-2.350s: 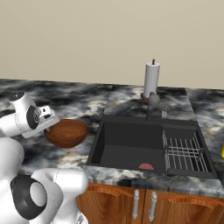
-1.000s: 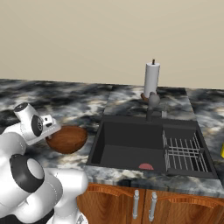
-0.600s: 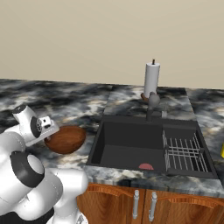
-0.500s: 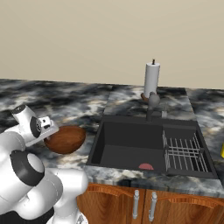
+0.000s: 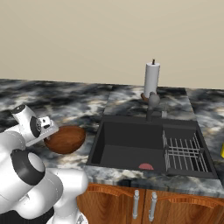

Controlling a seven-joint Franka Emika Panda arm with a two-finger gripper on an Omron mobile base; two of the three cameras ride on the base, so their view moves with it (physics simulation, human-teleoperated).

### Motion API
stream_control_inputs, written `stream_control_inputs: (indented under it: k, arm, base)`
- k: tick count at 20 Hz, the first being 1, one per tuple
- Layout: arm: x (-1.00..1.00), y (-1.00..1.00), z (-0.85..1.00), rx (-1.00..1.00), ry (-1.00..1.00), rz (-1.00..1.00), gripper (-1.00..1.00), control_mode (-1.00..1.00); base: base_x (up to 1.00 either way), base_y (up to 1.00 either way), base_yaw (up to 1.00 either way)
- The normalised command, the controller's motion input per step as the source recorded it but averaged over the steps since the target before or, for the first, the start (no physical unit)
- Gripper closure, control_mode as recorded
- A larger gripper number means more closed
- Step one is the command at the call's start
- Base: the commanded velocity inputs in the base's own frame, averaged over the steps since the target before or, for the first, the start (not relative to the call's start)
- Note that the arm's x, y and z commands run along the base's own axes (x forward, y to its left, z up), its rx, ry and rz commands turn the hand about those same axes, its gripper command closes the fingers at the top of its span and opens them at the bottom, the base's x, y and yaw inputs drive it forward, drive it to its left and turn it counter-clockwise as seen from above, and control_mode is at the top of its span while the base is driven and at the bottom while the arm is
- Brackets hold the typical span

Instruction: Pick the cup and bowl from the counter and place them on the counter next to the sink.

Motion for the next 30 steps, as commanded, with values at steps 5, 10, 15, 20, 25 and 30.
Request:
stream_control_inputs:
  k: [5, 10, 15, 20, 25, 30]
  arm:
    - [0.00, 0.00, 0.00, 0.00, 0.00, 0.00, -1.00, -1.00]
    - [-0.06, 0.01, 0.03, 0.00, 0.00, 0.00, -1.00, -1.00]
    - [-0.08, 0.00, 0.57, 0.00, -0.02, 0.00, -1.00, -1.00]
    - [0.00, 0.00, 0.91, 0.00, -0.01, 0.00, -1.00, -1.00]
    - [0.02, -0.34, 0.53, 0.05, 0.06, -0.19, -1.00, -1.00]
    - [0.01, -0.74, 0.12, 0.12, 0.16, -0.40, -1.00, -1.00]
  base:
    - [0.00, 0.00, 0.00]
    - [0.00, 0.00, 0.00]
    - [0.00, 0.00, 0.00]
    - [0.00, 0.00, 0.00]
    - [0.00, 0.00, 0.00]
    - [0.00, 0.00, 0.00]
